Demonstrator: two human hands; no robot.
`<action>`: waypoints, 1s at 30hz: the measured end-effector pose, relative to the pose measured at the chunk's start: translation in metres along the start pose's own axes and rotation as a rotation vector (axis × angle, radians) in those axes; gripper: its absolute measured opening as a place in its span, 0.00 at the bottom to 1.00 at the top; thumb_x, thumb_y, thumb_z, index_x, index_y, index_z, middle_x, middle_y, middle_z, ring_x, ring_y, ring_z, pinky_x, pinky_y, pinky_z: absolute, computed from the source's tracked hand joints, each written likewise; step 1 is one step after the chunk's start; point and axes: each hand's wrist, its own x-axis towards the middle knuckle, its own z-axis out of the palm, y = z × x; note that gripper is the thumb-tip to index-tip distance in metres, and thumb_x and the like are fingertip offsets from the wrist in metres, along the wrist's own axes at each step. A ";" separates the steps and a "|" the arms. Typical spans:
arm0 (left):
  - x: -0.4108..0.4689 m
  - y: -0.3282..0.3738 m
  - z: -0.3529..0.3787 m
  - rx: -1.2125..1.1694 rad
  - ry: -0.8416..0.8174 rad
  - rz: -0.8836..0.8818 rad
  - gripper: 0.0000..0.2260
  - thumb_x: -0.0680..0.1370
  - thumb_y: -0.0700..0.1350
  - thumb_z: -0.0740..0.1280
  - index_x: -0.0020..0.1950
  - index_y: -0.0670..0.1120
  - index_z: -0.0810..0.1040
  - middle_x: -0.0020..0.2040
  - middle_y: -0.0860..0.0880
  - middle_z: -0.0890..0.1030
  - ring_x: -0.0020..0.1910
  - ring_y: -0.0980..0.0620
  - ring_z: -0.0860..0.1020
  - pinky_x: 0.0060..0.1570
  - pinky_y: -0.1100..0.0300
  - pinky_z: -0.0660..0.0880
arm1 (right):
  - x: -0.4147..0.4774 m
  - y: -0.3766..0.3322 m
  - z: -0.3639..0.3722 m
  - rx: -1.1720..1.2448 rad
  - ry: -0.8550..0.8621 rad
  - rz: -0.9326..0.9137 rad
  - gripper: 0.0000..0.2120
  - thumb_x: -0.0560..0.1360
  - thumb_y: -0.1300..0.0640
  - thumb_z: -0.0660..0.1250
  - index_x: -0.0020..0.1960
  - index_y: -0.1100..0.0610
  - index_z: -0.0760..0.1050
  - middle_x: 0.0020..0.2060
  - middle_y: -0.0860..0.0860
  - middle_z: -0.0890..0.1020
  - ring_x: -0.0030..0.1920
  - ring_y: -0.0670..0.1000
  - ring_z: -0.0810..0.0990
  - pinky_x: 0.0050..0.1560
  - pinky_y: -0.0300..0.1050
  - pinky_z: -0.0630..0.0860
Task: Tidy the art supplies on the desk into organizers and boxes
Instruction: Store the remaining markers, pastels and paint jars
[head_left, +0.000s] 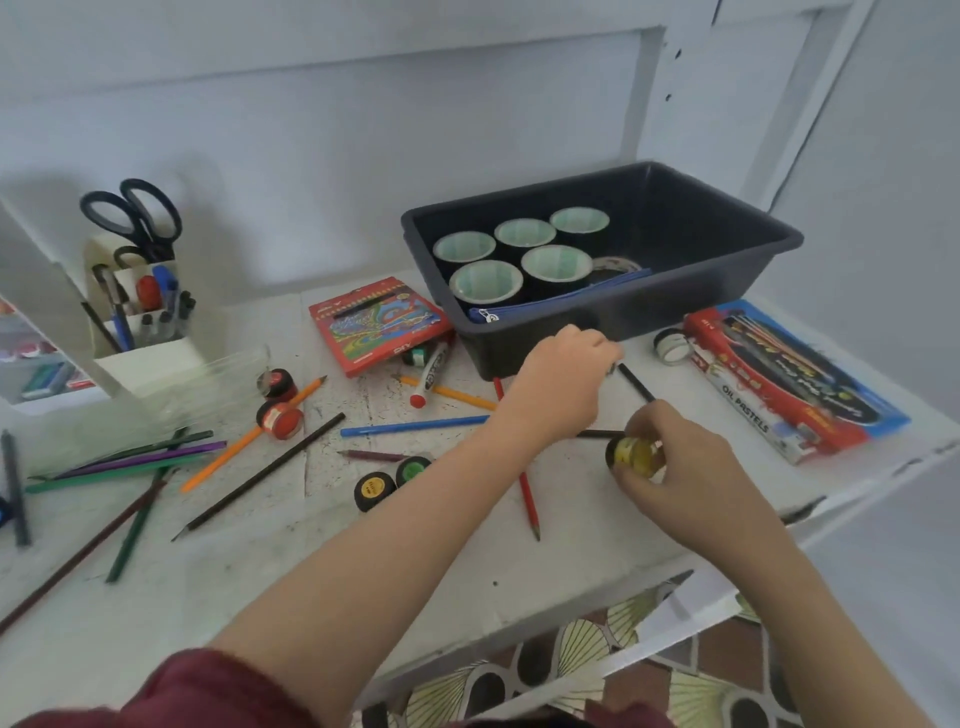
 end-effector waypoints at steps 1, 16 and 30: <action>0.009 0.001 0.003 0.038 -0.031 0.023 0.20 0.74 0.34 0.62 0.65 0.44 0.72 0.62 0.46 0.75 0.60 0.47 0.70 0.56 0.56 0.71 | -0.002 0.001 -0.001 0.016 0.005 0.021 0.11 0.73 0.52 0.67 0.50 0.47 0.65 0.43 0.44 0.74 0.40 0.41 0.72 0.35 0.35 0.69; 0.025 -0.005 0.025 -0.244 -0.038 -0.100 0.13 0.72 0.37 0.68 0.53 0.48 0.71 0.51 0.49 0.74 0.45 0.53 0.75 0.41 0.64 0.71 | -0.006 -0.002 0.001 0.186 0.088 -0.079 0.11 0.71 0.55 0.66 0.51 0.45 0.71 0.44 0.40 0.74 0.46 0.35 0.71 0.40 0.26 0.64; -0.133 -0.052 -0.060 -0.709 0.220 -0.567 0.20 0.68 0.40 0.75 0.48 0.60 0.72 0.46 0.61 0.77 0.44 0.67 0.77 0.36 0.76 0.73 | 0.008 -0.057 0.041 0.506 -0.052 -0.247 0.14 0.69 0.62 0.71 0.45 0.46 0.71 0.40 0.41 0.77 0.44 0.38 0.76 0.41 0.25 0.71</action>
